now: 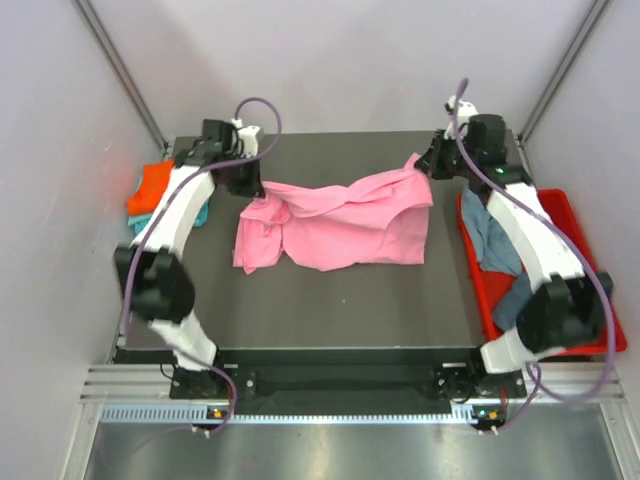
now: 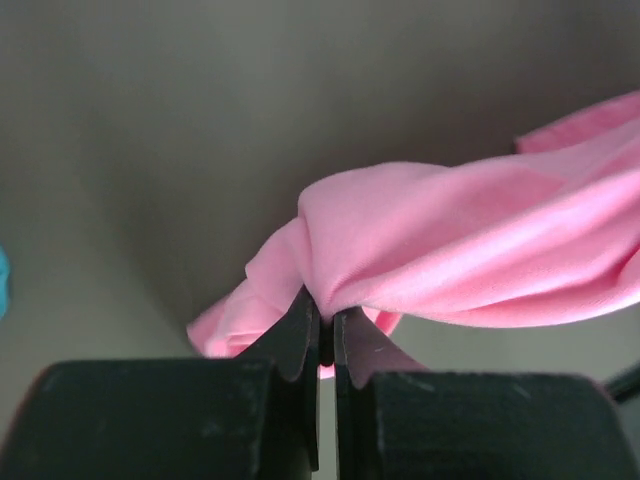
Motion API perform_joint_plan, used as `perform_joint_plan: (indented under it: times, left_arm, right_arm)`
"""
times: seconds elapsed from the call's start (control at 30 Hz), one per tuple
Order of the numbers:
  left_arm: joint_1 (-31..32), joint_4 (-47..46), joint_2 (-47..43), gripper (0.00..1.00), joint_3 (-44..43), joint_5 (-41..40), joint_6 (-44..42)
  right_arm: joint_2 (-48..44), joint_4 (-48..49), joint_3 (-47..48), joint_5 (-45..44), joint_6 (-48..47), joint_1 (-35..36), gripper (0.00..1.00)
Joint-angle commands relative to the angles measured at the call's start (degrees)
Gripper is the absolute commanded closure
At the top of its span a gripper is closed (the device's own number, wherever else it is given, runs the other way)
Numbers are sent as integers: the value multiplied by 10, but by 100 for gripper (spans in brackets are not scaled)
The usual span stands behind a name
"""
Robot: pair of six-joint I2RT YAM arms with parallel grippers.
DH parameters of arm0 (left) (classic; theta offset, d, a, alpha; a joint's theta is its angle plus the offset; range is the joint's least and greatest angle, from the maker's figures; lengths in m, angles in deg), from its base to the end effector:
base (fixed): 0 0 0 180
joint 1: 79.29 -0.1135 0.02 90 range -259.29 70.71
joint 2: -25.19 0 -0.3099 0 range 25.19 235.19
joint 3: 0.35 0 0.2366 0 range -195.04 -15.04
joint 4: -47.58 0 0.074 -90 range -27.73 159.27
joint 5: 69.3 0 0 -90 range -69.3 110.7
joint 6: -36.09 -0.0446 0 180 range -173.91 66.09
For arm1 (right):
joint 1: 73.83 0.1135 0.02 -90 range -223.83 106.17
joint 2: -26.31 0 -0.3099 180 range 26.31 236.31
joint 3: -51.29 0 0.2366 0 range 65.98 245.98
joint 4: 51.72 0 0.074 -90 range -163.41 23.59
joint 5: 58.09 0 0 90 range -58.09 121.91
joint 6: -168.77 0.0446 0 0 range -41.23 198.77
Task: Fold and stack the t-shirts
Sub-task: Flatten the tshirt out
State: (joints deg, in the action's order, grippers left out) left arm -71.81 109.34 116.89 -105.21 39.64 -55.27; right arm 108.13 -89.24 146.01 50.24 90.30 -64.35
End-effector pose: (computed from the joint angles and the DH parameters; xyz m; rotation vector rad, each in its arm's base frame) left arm 0.3317 -0.0581 0.3900 0.3360 2.3829 -0.4485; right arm 0.3057 0.0653 0.4246 -0.1721 2.0129 0.5539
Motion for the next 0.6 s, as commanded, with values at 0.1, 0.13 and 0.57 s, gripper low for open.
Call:
perform_joint_plan:
  times: [0.1,0.13,0.57]
  left_arm:
    - [-1,5,276,100,-172,-43,6]
    - [-1,7,300,100,-224,-59,11]
    - [-25,30,263,42,-235,-85,92]
  right_arm:
    - [161,73,35,13,12,-13,100]
    - [174,78,42,13,7,-13,100]
    - [223,104,68,8,1,-22,100]
